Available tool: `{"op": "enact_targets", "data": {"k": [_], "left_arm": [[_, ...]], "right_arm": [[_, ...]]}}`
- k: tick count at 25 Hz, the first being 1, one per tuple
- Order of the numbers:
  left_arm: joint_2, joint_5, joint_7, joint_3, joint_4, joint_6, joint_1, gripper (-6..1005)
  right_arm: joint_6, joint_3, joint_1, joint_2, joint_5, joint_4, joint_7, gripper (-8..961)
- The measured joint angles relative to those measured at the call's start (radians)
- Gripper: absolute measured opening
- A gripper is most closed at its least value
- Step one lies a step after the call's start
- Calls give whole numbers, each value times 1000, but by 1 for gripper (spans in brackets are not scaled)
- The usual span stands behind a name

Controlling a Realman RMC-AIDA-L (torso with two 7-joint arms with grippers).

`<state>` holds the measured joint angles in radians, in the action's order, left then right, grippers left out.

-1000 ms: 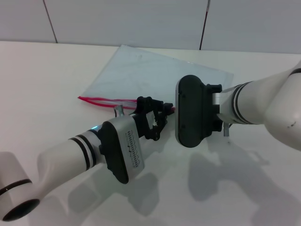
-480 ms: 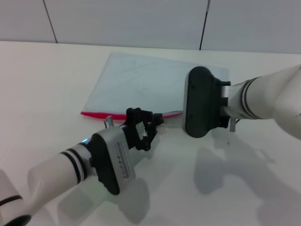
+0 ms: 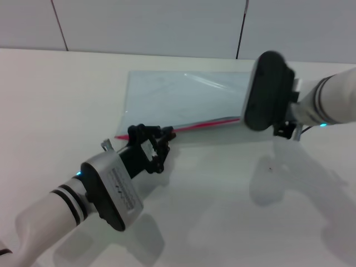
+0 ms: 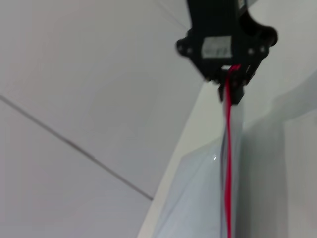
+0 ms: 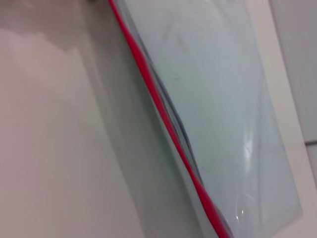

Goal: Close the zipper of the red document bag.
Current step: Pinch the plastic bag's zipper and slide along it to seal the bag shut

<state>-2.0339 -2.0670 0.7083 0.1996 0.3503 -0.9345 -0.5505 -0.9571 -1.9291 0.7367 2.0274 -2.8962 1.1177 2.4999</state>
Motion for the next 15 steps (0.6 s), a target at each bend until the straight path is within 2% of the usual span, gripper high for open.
{"op": "enact_targets", "data": {"k": [4, 15], "left_arm": [[2, 25, 1, 15, -6, -19, 3, 107], [4, 66, 8, 15, -19, -45, 10, 116]], "right_arm": [[0, 83, 3, -1, 0, -39, -1, 46], [-23, 198, 4, -10, -1, -94, -5, 47]]}}
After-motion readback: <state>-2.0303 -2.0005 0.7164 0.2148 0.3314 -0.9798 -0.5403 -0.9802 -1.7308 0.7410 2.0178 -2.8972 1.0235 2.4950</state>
